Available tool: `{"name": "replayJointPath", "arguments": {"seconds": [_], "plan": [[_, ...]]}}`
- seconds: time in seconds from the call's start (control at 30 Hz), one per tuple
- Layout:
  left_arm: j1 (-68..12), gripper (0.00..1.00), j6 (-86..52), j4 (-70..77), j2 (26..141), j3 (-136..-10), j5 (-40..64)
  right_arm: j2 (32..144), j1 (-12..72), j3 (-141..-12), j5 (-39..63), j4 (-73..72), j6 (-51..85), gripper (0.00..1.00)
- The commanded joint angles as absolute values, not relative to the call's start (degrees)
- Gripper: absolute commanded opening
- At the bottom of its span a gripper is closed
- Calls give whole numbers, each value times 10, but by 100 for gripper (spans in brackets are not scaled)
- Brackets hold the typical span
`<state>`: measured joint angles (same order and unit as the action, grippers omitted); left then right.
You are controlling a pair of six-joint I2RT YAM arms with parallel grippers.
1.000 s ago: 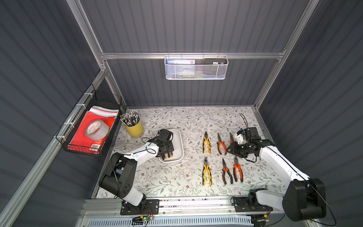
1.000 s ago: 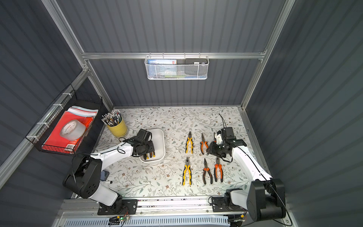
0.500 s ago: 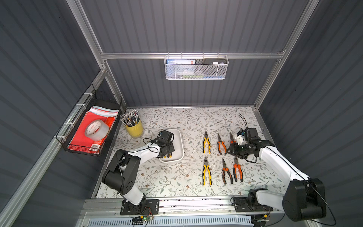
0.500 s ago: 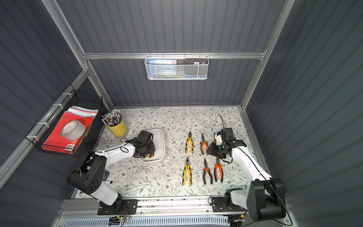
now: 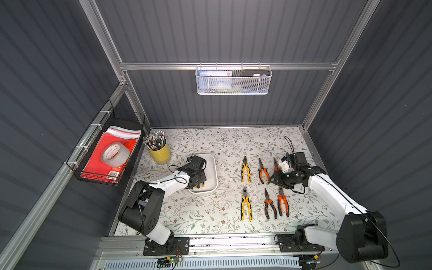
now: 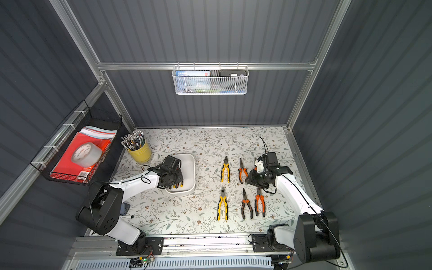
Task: Take the pliers out of the storage box
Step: Pick up the pliers from the storage box.
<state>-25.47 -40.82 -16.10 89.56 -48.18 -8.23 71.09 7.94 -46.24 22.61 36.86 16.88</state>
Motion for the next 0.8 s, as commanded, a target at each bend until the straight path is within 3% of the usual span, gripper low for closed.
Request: {"name": "replayJointPath", "arguments": {"seconds": [0.0,0.43,0.77], "plan": [[-257,0,-408,-165,861,-494,-102,718,83,-456,218,373,166,42],[-270,0,-400,-193,779,-575,-30,709,84,-475,197,368,191,41],[-432,0,-467,-199,848,-691,-49,663,83,-494,167,340,244,42]]}}
